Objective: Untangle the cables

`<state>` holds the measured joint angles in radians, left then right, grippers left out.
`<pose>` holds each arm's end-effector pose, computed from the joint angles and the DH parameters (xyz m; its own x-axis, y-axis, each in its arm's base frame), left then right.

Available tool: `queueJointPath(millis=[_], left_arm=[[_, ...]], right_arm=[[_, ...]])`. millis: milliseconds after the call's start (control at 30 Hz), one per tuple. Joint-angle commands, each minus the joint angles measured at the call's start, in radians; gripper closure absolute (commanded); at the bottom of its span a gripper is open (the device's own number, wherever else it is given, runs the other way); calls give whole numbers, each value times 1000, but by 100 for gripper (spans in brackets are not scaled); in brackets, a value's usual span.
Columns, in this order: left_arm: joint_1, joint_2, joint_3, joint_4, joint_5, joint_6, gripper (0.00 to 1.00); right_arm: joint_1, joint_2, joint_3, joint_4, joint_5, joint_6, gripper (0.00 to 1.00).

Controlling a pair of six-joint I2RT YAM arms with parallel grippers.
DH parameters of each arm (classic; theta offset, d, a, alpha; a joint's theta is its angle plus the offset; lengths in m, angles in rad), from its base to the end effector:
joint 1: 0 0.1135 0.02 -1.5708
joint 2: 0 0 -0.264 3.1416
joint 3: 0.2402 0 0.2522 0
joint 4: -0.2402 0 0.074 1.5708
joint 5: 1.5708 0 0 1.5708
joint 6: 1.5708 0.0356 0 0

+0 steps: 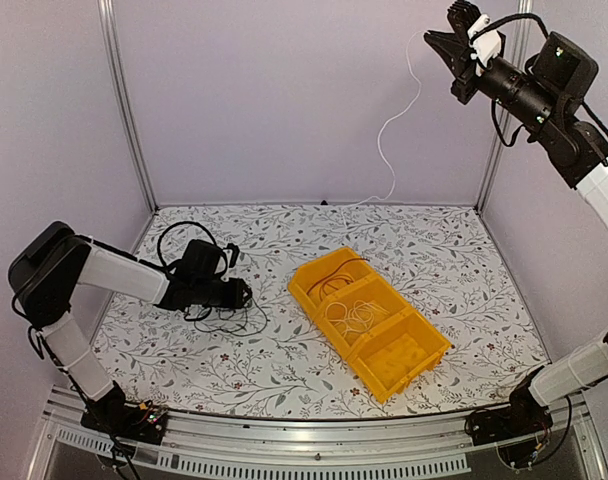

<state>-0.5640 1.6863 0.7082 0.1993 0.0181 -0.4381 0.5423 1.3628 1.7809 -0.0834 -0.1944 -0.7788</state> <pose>0.2659 -0.1690 0.1291 -0.7689 -0.0155 -0.6391 0.2420 0.9182 -0.3135 0.2259 0.1441 0.5619 0.6657 -0.4035 -0.6277 -0.2740 0.6502 -0.7086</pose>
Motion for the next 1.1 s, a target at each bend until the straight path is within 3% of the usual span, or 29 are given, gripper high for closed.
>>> queueJointPath(millis=[0, 533, 1067], left_arm=[[17, 24, 35, -9, 14, 8, 67], [33, 68, 48, -3, 34, 21, 67], [42, 83, 41, -8, 39, 25, 67]], right_arm=[[-1, -8, 1, -3, -29, 15, 100], [15, -14, 31, -102, -65, 31, 100], [43, -82, -166, -155, -106, 115, 100]])
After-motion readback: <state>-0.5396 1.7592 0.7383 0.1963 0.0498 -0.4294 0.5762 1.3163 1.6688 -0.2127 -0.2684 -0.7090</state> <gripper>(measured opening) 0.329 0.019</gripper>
